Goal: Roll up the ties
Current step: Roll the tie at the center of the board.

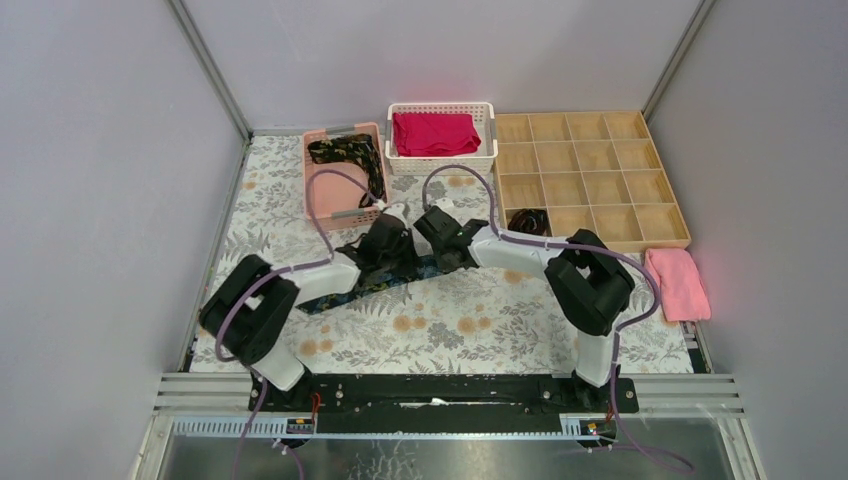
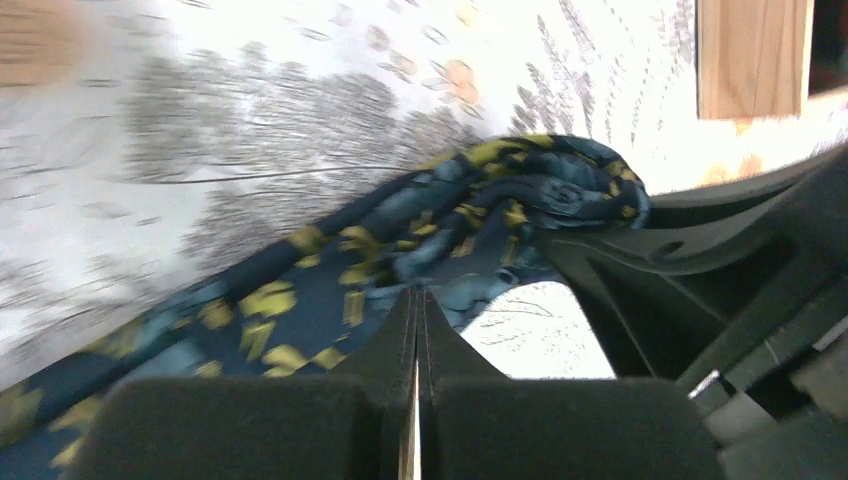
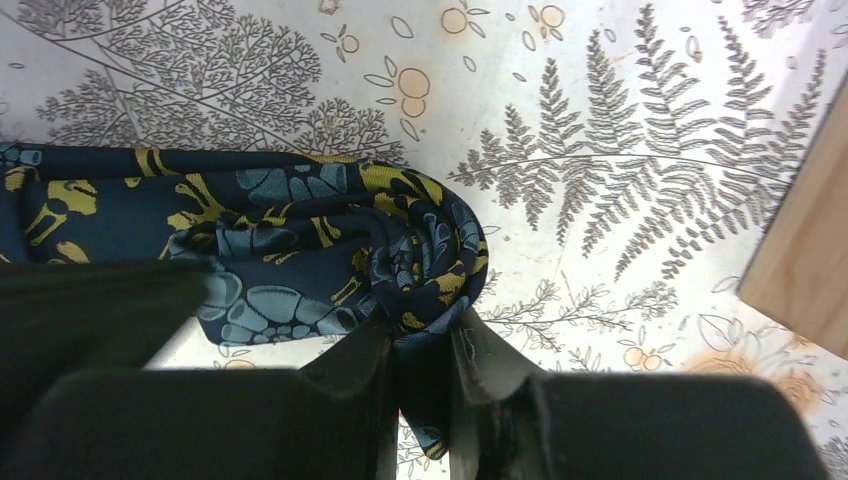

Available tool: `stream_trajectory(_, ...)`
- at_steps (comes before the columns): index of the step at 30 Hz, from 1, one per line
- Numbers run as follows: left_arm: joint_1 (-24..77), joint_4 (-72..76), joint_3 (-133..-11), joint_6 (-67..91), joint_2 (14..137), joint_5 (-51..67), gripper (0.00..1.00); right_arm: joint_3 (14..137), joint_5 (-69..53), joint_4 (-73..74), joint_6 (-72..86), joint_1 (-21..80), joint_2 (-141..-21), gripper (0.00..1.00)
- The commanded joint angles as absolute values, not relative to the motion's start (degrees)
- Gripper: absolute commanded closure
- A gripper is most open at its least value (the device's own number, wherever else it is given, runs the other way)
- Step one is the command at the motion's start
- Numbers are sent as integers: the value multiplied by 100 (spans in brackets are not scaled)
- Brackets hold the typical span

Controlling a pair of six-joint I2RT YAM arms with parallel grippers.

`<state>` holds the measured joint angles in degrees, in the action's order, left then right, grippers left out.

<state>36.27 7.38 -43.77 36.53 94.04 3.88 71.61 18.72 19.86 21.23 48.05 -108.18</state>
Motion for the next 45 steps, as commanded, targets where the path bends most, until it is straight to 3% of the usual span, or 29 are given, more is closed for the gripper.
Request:
stream_trajectory(1,3202,219,-4037,4167,8504,-326,100,7518,2837,2573,2068,4939,-10993,100)
stream_trajectory(10,2484,-808,-3547,4611,5933,-905,100,8104,3750,3068,2075,5396,-11480,100)
stream_trajectory(22,2427,-1790,-4039,4234,5029,-1150,100,9663,4943,4508,2304,5931,-12642,99)
stream_trajectory(27,2399,-1900,-4095,4111,4968,-1182,100,9908,4801,4655,2325,6043,-12728,90)
stream_trajectory(35,2334,-1985,-4091,4040,4823,-1204,100,9899,4340,4471,2339,6115,-12572,59)
stream_trajectory(40,2299,-1992,-4085,4000,4788,-1197,100,10000,4332,4459,2290,6130,-12696,62)
stream_trajectory(45,2277,-1966,-4052,3986,4773,-1156,100,10157,4527,4550,2257,6126,-12877,73)
